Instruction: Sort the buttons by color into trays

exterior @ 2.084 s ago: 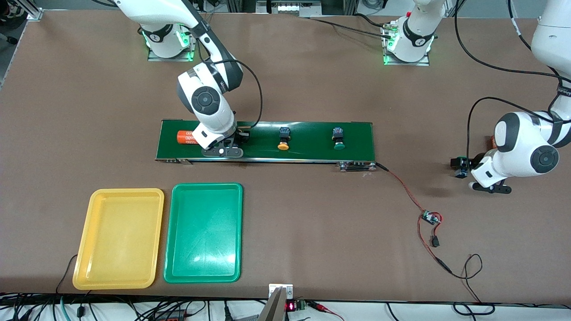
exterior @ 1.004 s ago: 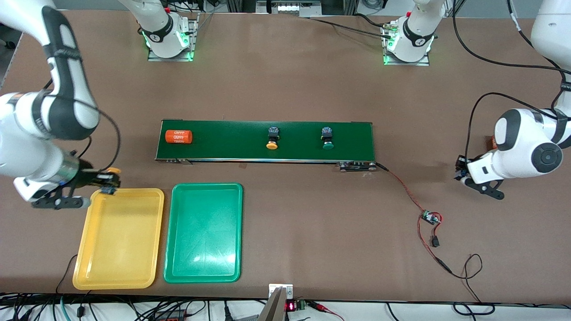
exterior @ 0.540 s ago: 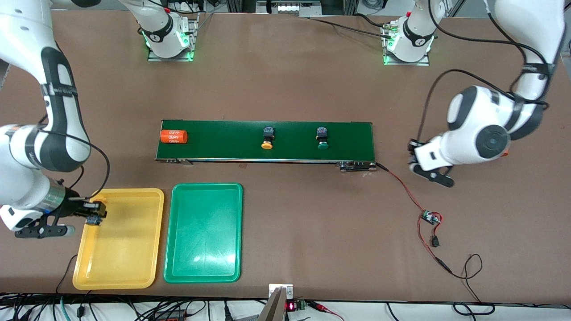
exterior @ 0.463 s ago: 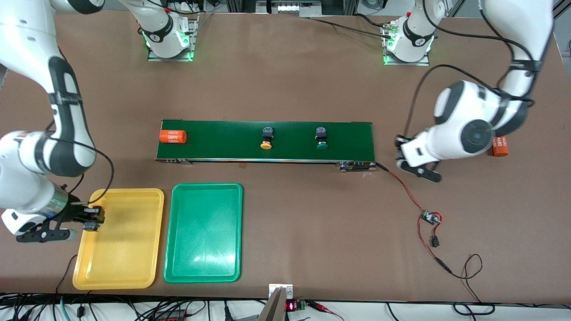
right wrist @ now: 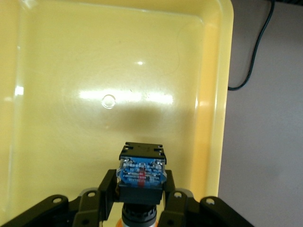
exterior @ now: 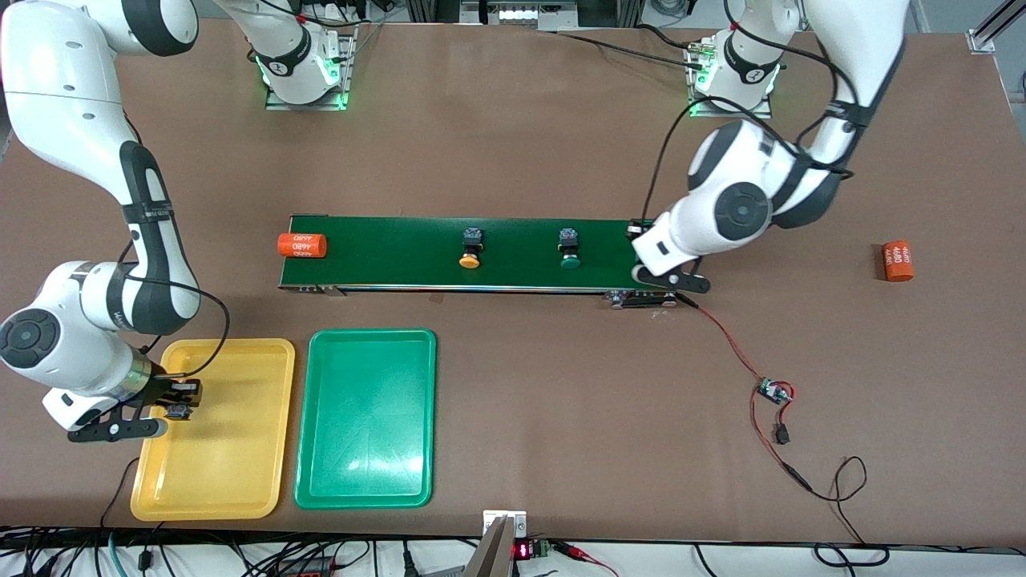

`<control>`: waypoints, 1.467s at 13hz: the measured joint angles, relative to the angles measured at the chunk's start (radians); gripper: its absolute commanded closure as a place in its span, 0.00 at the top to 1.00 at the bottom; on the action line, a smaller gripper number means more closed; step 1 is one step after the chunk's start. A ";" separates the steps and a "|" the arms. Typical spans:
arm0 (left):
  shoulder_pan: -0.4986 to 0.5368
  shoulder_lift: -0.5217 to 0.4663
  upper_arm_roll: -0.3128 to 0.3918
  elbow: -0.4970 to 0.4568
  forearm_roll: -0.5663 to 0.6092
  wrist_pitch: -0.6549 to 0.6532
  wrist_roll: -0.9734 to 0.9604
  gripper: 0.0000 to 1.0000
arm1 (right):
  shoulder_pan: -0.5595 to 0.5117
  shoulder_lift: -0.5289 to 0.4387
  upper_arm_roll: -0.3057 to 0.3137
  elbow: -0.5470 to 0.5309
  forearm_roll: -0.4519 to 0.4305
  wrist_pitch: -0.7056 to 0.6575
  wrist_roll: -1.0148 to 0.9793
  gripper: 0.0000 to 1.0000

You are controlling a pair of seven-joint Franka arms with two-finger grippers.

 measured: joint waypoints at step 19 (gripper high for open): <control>0.368 -0.081 0.041 -0.022 0.076 0.051 0.010 1.00 | 0.030 -0.233 0.024 -0.130 0.209 -0.316 0.013 1.00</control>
